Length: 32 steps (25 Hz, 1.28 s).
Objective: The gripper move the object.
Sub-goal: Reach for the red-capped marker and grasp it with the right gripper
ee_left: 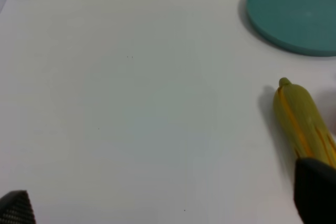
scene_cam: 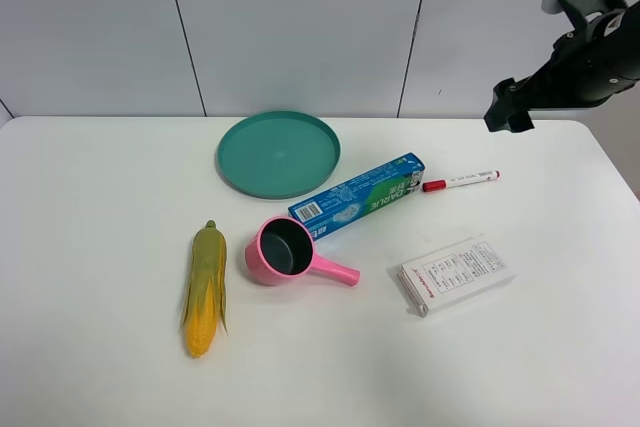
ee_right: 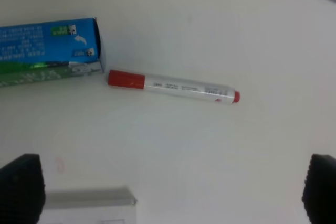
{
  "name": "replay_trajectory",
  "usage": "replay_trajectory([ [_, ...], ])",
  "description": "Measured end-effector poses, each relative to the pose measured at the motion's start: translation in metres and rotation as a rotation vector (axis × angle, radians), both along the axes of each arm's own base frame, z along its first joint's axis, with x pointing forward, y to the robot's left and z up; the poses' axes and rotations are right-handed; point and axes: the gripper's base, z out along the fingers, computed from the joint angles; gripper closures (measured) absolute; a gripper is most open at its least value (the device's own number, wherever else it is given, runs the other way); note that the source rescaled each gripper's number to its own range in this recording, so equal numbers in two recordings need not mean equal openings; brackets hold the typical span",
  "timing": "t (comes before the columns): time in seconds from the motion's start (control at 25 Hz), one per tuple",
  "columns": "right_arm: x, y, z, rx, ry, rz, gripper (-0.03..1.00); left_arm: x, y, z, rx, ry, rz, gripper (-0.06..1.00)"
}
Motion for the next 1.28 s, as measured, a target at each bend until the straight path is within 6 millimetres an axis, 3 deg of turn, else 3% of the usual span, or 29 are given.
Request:
replay_trajectory([
  [0.36,0.019,0.002,-0.027,0.180,0.062,-0.263,-0.03,0.000,0.000,0.000,0.000,0.000,0.000,-0.06],
  [0.8,0.029,-0.006,-0.037,0.404,0.046,-0.728,-0.03,0.000,0.000,0.000,0.000,0.000,0.000,-0.06],
  [0.96,0.032,-0.007,-0.045,0.504,0.064,-0.896,0.02,0.000,0.000,0.000,0.000,0.000,0.000,-0.06],
  [1.12,0.038,-0.007,-0.061,0.534,0.095,-1.004,0.04,0.000,0.000,0.000,0.000,0.000,0.000,-0.06],
  [1.28,0.046,-0.007,-0.090,0.508,0.159,-1.069,0.04,0.000,0.000,0.000,0.000,0.000,0.000,-0.06],
])
